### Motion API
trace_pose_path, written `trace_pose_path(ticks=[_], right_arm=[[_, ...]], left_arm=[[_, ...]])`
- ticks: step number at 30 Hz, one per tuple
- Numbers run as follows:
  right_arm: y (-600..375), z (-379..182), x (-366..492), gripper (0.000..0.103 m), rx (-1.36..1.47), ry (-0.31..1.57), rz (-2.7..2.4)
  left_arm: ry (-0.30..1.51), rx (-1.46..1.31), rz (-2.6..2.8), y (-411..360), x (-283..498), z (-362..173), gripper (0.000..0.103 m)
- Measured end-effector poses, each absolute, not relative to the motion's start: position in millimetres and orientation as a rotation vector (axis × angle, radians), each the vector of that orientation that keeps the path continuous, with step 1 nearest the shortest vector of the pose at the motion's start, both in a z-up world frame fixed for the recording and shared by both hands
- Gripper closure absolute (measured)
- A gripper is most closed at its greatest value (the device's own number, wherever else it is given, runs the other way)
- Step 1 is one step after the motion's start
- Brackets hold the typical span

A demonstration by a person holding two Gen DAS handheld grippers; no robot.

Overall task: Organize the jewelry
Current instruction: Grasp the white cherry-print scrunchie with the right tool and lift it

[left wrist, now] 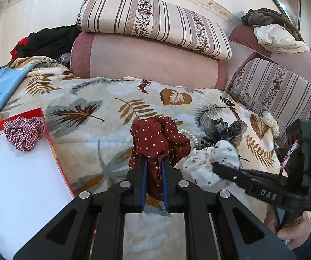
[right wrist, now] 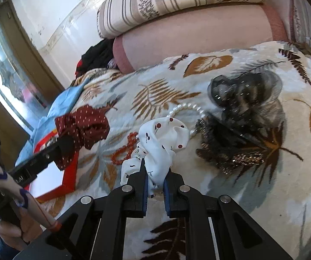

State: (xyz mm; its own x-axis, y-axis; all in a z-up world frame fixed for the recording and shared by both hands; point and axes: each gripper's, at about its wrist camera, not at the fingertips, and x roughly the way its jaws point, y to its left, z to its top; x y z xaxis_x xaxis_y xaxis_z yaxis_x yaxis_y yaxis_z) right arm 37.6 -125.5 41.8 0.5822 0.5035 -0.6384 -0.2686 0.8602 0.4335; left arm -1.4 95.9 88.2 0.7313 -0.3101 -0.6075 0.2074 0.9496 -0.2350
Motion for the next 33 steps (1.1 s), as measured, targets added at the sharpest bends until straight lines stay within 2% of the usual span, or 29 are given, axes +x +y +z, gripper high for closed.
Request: trace_pose_path(ticks=[33], right_arm=[[-130.6, 50.3, 35.1, 0.090, 0.318, 0.802, 0.465]], left_arm=[[0.698, -0.142, -0.284, 96.3, -0.3, 87.4, 0.092]])
